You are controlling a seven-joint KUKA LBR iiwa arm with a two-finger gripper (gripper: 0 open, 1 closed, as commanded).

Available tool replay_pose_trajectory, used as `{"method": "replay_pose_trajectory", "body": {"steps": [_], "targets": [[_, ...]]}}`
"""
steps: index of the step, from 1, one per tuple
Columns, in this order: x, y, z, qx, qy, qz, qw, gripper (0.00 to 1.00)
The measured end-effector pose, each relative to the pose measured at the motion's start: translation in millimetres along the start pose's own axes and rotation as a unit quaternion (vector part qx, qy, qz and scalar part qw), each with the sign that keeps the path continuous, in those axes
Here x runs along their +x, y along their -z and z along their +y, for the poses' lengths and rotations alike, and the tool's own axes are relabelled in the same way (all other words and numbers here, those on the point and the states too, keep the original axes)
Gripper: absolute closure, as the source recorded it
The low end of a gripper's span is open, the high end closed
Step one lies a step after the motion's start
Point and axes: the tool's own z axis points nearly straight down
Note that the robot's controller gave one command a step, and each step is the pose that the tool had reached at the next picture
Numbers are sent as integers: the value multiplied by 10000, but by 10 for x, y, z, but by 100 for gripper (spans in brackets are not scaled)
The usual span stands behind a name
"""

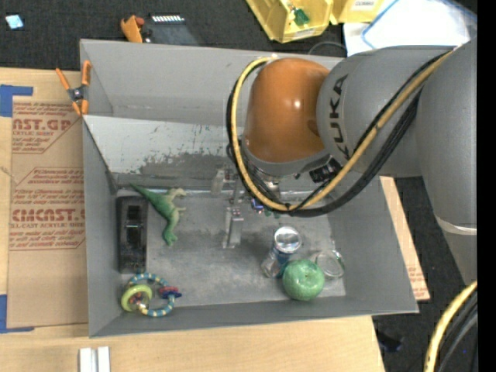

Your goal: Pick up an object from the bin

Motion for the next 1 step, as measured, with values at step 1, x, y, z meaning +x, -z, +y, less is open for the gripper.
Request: {"method": "replay_pose_trajectory", "body": {"steps": [1], "targets": [[0, 0, 0, 0, 0, 0, 10000, 0]]}}
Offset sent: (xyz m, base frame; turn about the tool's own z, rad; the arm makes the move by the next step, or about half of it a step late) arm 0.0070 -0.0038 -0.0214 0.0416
